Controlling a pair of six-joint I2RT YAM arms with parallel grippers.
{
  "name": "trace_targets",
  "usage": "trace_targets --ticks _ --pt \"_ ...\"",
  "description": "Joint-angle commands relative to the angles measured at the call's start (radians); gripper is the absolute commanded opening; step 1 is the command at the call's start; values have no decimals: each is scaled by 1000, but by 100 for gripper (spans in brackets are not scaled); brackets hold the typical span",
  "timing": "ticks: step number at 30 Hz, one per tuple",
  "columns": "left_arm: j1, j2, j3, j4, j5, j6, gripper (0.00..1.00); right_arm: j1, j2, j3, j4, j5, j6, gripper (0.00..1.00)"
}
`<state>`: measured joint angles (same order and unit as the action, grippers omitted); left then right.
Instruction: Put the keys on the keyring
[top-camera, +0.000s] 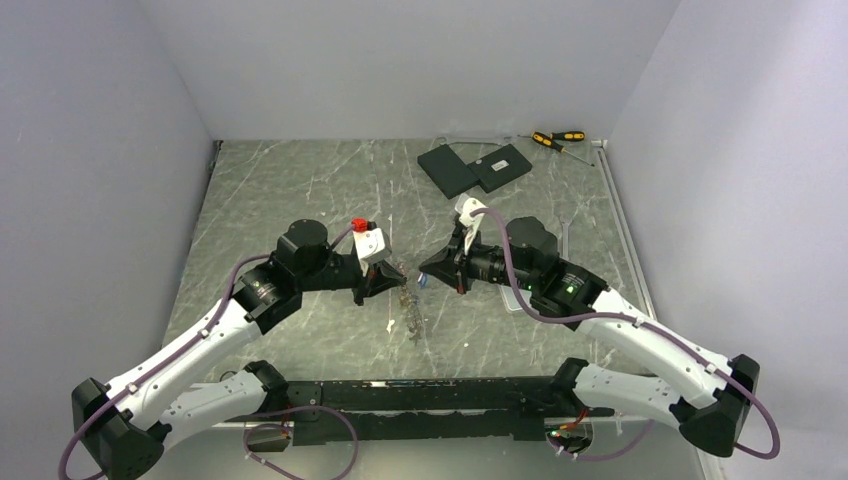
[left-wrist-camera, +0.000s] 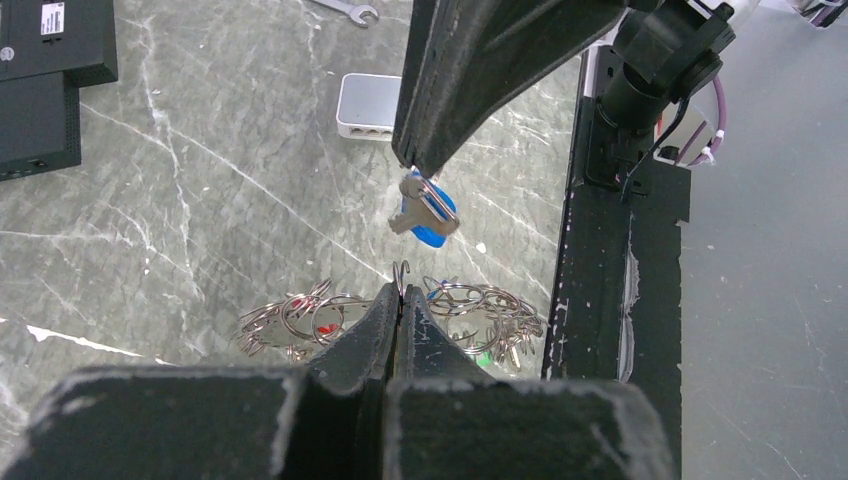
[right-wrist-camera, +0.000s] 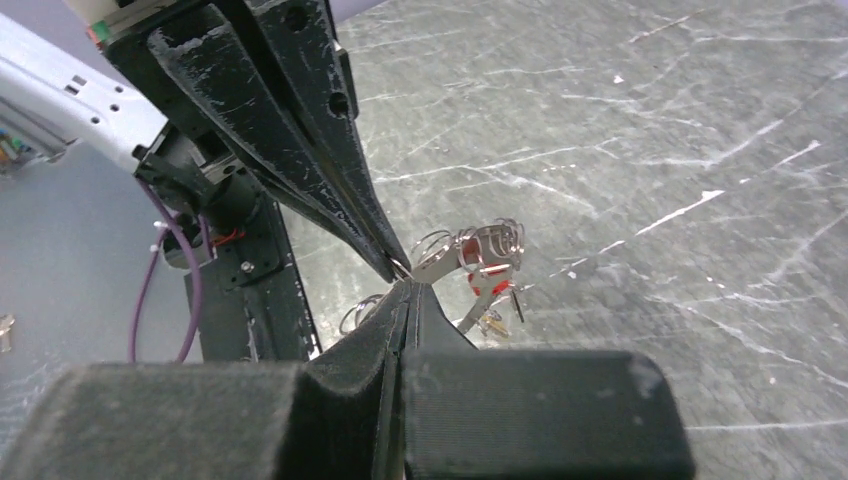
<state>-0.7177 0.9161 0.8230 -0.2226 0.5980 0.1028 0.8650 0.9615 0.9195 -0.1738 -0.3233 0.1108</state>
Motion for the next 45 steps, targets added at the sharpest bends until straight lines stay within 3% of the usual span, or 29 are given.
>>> trace_targets --ticks 1,16,45 --pt "-5 -2 24 75 28 -15 0 5 11 48 54 -74 -1 0" --pt "-5 -1 22 75 24 -12 0 32 71 59 91 -120 12 0" --pt "-5 -14 22 71 21 -8 0 35 89 6 119 -30 26 0"
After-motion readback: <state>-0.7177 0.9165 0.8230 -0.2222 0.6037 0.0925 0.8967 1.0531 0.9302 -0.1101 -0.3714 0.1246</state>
